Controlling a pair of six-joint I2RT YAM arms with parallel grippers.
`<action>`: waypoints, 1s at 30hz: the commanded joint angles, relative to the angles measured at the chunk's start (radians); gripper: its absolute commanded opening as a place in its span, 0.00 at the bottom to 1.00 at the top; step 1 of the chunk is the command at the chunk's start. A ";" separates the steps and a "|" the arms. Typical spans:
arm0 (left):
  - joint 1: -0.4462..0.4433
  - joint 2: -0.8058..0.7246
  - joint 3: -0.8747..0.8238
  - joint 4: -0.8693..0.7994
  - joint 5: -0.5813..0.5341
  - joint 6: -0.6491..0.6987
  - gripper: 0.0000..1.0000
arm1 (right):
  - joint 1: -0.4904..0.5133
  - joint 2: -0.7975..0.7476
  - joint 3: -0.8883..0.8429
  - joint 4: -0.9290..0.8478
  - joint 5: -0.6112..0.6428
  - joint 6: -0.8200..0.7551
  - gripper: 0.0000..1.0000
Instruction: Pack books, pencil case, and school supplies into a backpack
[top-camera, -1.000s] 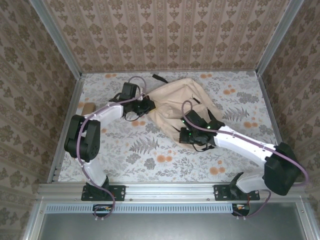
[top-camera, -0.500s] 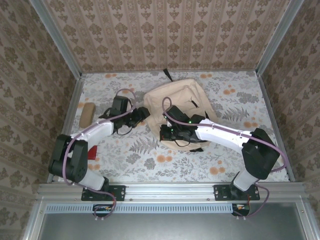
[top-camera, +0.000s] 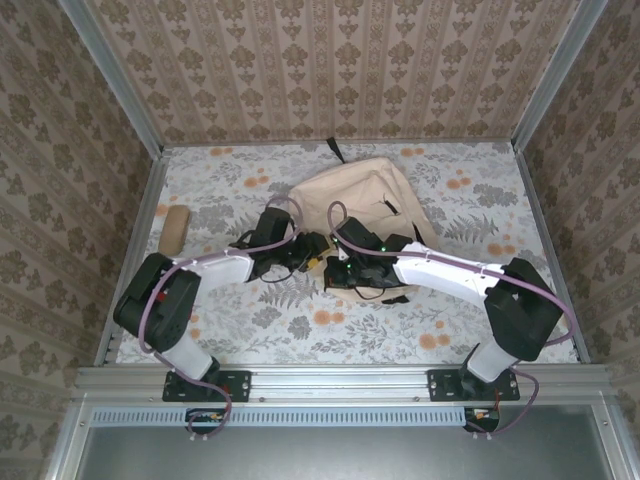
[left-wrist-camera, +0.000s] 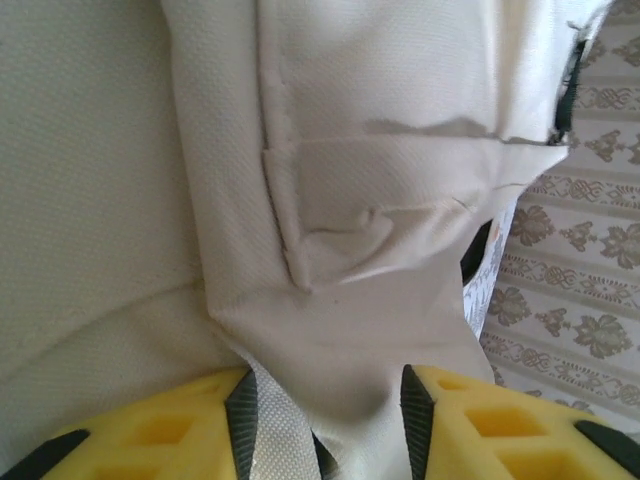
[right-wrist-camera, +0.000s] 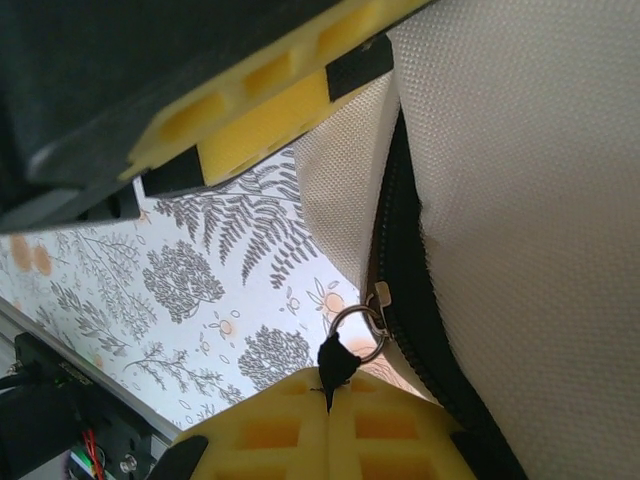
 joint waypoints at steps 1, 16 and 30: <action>-0.016 0.037 0.046 -0.011 0.010 -0.046 0.40 | 0.003 -0.042 -0.028 -0.017 -0.024 0.003 0.00; -0.016 0.051 0.141 -0.199 -0.095 0.055 0.00 | 0.008 -0.079 -0.025 -0.272 0.138 -0.003 0.00; 0.025 0.076 0.200 -0.269 -0.144 0.140 0.00 | 0.013 -0.189 -0.069 -0.475 0.373 0.044 0.00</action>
